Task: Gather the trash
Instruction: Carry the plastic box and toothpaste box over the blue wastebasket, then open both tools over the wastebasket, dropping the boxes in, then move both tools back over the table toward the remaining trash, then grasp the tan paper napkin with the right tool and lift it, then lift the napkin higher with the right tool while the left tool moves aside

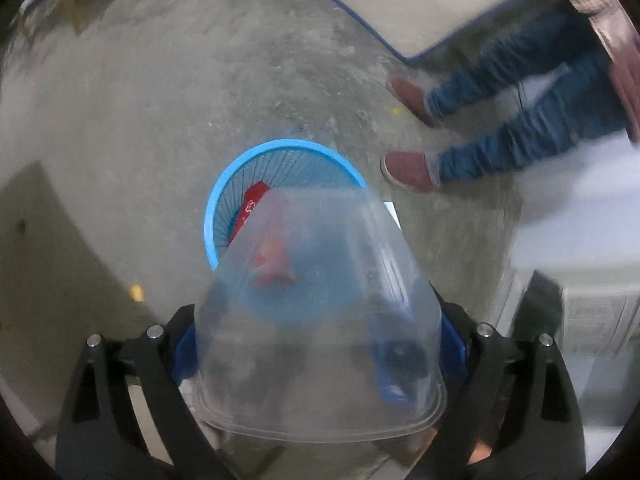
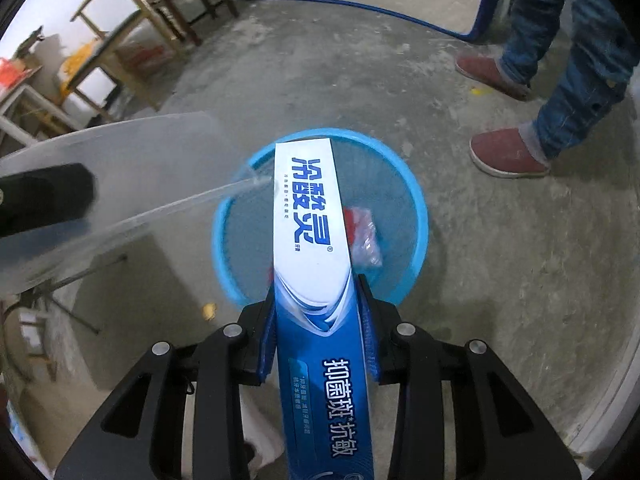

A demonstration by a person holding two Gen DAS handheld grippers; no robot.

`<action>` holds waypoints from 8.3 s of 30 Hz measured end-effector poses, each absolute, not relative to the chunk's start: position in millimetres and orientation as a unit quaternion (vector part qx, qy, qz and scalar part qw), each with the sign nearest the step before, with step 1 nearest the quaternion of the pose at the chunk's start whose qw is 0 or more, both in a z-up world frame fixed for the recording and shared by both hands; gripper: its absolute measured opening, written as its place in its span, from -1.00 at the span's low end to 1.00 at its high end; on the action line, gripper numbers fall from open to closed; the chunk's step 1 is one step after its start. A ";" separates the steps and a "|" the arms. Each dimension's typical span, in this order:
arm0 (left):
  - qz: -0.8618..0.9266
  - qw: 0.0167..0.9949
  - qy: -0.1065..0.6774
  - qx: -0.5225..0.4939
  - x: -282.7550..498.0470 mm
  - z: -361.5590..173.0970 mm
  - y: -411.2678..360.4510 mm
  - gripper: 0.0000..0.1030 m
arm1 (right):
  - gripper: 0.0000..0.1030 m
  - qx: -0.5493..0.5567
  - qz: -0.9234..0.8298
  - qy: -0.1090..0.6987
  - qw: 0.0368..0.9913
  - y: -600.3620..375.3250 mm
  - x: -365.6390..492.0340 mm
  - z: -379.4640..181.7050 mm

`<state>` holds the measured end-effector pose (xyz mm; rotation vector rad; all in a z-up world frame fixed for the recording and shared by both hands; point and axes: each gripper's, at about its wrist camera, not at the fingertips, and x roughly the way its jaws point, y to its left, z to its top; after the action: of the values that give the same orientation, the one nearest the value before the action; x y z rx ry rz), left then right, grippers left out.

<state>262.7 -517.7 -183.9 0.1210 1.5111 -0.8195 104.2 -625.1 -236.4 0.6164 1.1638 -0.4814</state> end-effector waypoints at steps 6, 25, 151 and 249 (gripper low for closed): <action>-0.345 0.662 0.665 0.017 272.0 -191.3 -524.2 0.76 | 0.16 0.299 -0.234 0.539 0.752 -647.9 123.3 -272.4; -0.407 0.709 0.576 -0.016 245.5 -72.5 -459.8 0.76 | 0.17 0.306 -0.249 0.486 0.779 -623.9 50.8 -223.1; -0.090 0.883 0.457 0.062 46.8 -84.5 71.5 0.86 | -0.32 -0.096 0.274 0.478 0.829 -28.6 273.0 -27.8; -0.285 0.868 0.404 -0.049 85.0 -93.7 2.4 -0.99 | 0.11 -0.142 0.332 0.520 0.774 -142.4 167.0 -79.3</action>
<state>85.0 2.4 -93.7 -0.1029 0.8455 -0.5971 167.0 -142.4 -79.3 -0.3070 1.1274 0.7199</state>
